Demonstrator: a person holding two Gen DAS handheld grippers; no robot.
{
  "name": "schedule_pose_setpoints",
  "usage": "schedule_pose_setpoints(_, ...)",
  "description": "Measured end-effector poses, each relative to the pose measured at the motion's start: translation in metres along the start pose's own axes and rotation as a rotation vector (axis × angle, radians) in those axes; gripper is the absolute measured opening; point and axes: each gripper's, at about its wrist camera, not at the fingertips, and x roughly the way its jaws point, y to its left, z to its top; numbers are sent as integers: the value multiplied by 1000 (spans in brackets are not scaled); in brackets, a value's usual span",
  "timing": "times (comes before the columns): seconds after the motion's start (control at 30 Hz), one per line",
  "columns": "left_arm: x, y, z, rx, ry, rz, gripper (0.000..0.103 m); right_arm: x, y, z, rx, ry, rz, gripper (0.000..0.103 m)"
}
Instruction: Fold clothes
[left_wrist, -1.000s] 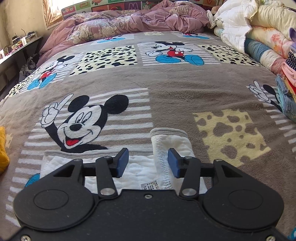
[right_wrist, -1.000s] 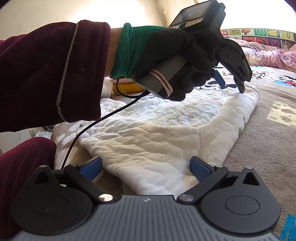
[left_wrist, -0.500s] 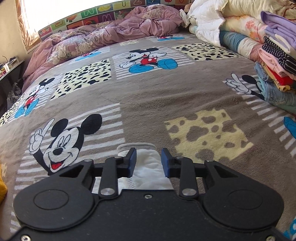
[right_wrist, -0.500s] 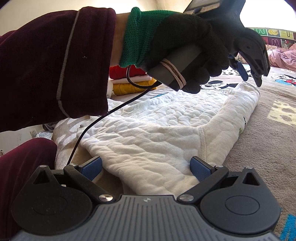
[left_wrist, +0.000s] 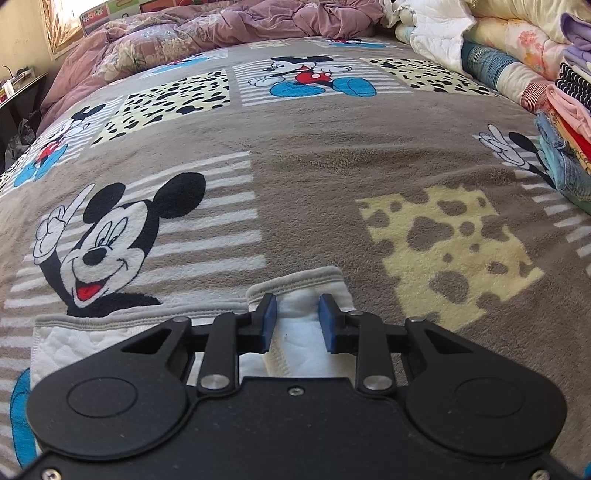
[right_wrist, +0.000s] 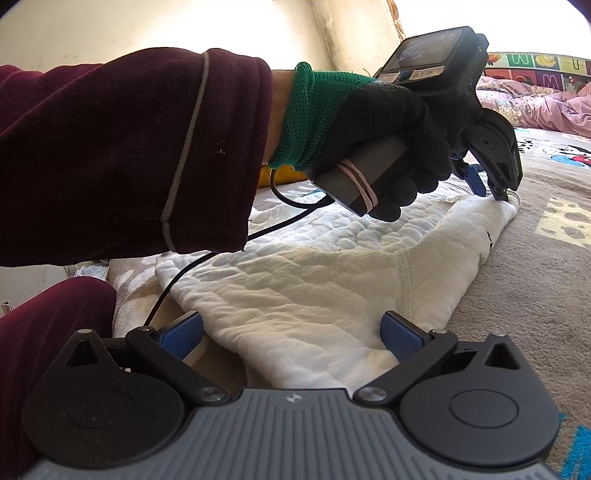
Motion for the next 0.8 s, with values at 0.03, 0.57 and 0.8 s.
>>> schedule_pose_setpoints(0.03,1,4,0,-19,4,-15,26,-1,0,0,0,0,0,102)
schedule_pose_setpoints(0.57,13,25,-8,-156,-12,-108,27,-2,0,2,8,1,2,102)
schedule_pose_setpoints(0.8,10,22,-6,-169,-7,-91,27,-1,1,2,10,1,3,102)
